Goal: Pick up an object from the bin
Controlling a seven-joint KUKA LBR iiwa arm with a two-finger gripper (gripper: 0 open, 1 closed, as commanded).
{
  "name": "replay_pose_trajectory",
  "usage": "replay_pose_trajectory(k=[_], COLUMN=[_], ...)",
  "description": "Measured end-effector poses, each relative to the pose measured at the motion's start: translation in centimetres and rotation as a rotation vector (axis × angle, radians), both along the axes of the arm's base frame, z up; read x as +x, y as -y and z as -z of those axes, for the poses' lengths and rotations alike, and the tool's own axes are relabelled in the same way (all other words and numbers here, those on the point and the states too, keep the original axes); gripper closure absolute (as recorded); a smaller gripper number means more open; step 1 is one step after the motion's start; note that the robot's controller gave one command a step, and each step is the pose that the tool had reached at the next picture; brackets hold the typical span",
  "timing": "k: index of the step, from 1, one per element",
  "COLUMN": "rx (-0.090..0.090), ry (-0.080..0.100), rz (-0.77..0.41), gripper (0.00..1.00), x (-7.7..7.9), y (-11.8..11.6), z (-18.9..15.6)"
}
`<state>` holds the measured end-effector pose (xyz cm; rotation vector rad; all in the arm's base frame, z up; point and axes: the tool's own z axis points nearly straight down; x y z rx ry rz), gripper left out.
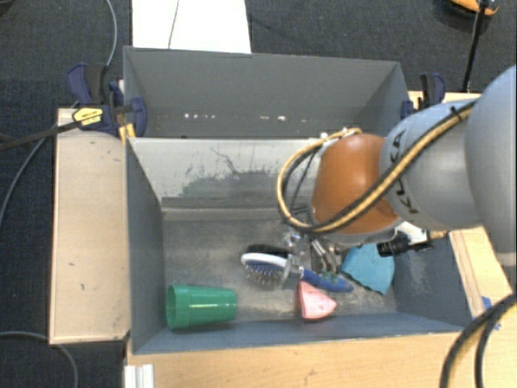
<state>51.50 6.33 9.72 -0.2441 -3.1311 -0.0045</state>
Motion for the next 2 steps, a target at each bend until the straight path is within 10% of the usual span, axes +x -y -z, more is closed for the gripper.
replay_pose_trajectory(k=[1,2], rx=[0.000,0.000], ry=[0.000,0.001], rz=[0.002,-0.013], gripper=[1.00,1.00], x=[0.0,1.0], y=[0.0,1.0], z=[0.0,-12.1])
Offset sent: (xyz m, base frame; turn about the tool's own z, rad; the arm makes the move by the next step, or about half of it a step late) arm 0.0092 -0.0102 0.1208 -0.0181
